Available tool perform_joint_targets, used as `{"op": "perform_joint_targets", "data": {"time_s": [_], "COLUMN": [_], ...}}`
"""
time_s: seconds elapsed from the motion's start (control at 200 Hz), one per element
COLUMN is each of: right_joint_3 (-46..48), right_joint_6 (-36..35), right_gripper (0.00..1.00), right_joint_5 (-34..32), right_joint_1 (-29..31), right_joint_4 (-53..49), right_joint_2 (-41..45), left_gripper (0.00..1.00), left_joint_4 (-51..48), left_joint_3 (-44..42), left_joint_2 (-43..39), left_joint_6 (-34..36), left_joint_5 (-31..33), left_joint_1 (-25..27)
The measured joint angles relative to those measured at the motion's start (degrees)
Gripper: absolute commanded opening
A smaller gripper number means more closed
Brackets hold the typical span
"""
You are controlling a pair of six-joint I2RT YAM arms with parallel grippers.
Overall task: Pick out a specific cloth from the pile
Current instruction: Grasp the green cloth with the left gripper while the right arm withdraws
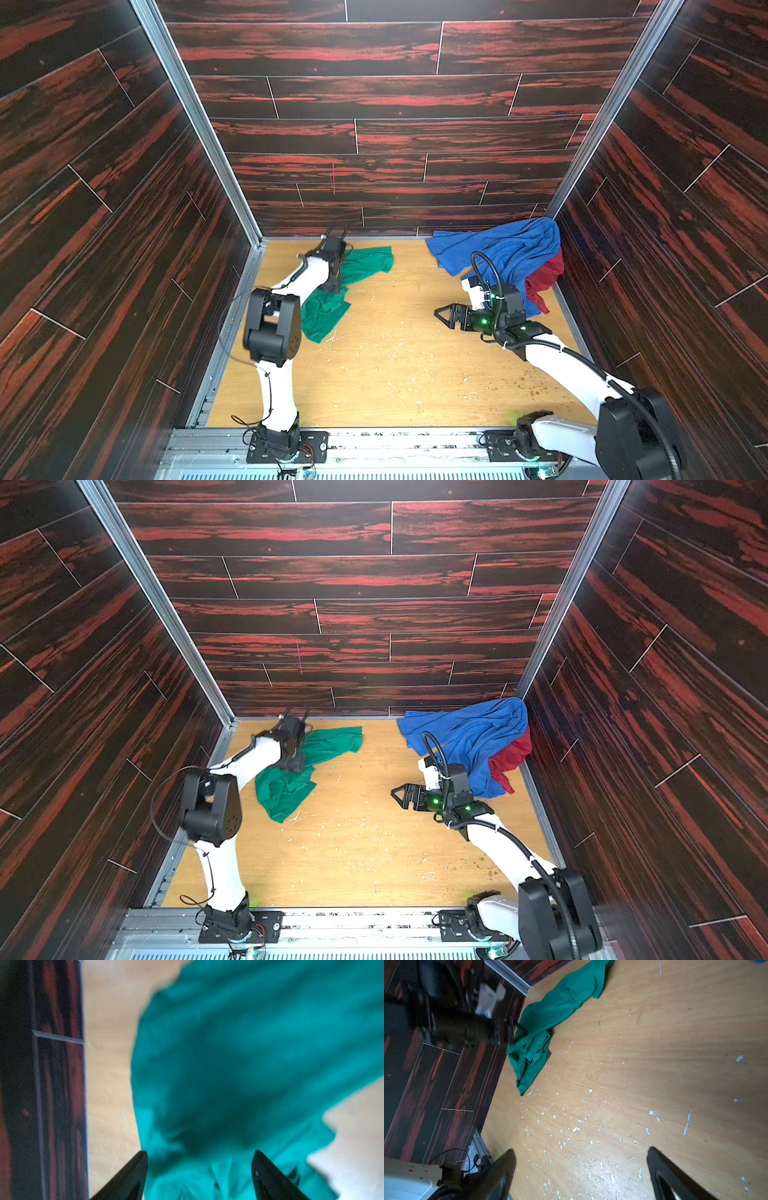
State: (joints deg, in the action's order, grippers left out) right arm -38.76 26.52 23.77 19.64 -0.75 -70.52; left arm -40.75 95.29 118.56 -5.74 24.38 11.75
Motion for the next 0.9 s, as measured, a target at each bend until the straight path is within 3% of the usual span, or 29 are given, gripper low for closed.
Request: {"op": "perform_joint_targets", "data": {"time_s": [0.095, 0.125, 0.381, 0.536, 0.581, 0.666, 0.782, 0.897], "right_joint_3": [0.57, 0.76, 2.34, 2.29, 2.19, 1.84, 1.70, 1.75], "right_joint_6": [0.26, 0.28, 0.24, 0.15, -0.04, -0.44, -0.68, -0.66], "right_gripper": [0.99, 0.99, 0.99, 0.99, 0.99, 0.99, 0.99, 0.99], "right_joint_5": [0.52, 0.61, 0.79, 1.49, 1.62, 1.86, 1.97, 1.95], "right_joint_1": [0.00, 0.00, 0.00, 0.00, 0.00, 0.00, 0.00, 0.00], "right_joint_4": [0.83, 0.83, 0.76, 0.76, 0.70, 0.37, 0.09, -0.22], "right_joint_2": [0.00, 0.02, 0.22, 0.13, 0.09, 0.07, 0.11, 0.20], "left_gripper": [0.53, 0.49, 0.59, 0.58, 0.51, 0.26, 0.00, 0.00], "left_joint_4": [-0.39, -0.68, -2.05, -1.62, -1.60, -1.40, -1.01, -0.74], "left_joint_3": [3.82, 4.13, 1.27, -2.51, -2.54, -2.54, -2.49, -2.47], "left_joint_2": [3.78, 4.72, 5.07, 2.91, 3.04, 3.23, 3.26, 2.84], "left_joint_6": [0.72, 0.94, 0.59, 0.09, -0.22, -0.39, -1.44, -0.70], "left_joint_5": [0.26, 0.15, -2.14, -3.10, -3.30, -3.45, -3.23, -2.16], "left_joint_1": [0.00, -0.02, 0.00, 0.00, -0.02, -0.02, -0.02, -0.02]}}
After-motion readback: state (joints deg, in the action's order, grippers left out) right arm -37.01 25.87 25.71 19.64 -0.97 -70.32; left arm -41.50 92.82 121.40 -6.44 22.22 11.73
